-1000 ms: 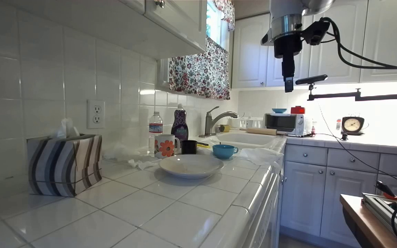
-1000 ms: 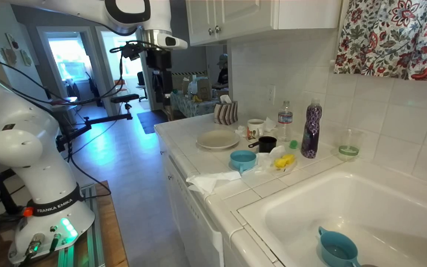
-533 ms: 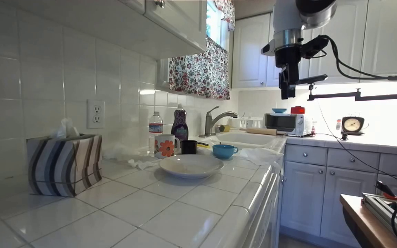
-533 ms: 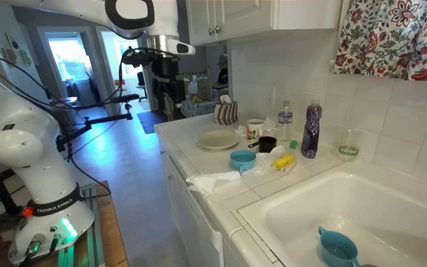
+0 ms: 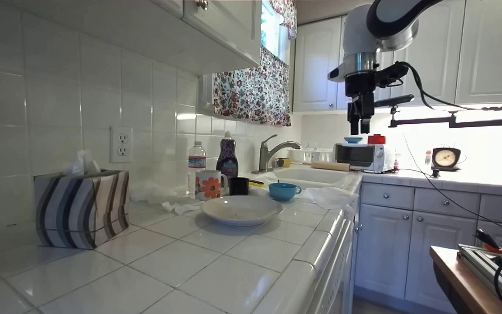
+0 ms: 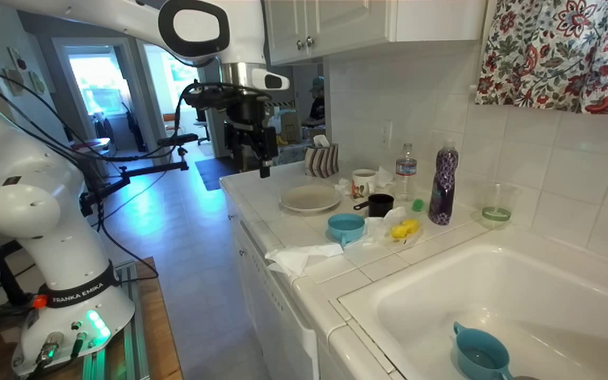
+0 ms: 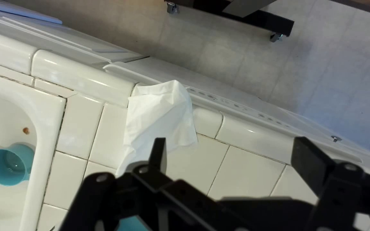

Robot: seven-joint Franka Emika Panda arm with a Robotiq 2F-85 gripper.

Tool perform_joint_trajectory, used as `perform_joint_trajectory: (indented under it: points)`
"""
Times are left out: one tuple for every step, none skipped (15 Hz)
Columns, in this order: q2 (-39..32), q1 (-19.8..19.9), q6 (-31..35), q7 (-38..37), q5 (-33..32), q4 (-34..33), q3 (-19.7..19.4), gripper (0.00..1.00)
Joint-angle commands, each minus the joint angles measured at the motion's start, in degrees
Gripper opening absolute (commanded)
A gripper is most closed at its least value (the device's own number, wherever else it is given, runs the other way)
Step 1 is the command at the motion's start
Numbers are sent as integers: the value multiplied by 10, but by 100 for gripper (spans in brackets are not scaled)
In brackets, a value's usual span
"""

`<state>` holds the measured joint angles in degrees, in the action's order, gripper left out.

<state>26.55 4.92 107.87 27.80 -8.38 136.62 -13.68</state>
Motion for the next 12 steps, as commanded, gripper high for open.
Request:
perform_joint_trajectory:
  points:
    - [0,1,-1,0,1,-1,1,100]
    - [-1,1,8,7,-8,4,2,100]
    - [-6,-1,19,38,-17,8,-6,100]
    - [-10,-2,25,62,-23,9,-11,100]
    - [-19,-4,39,108,-21,6,-26,100]
    - [-29,-3,52,147,-19,3,-38,100]
    - [-44,-2,71,200,-14,-2,-54,100]
    - [-55,0,86,244,-10,-4,-65,100]
    - [-72,3,105,288,-4,-9,-80,100]
    - [-85,-16,125,333,-1,-12,-111,100]
    - [-103,-25,146,378,3,-18,-133,100]
    - [-128,1,162,422,23,-24,-122,100]
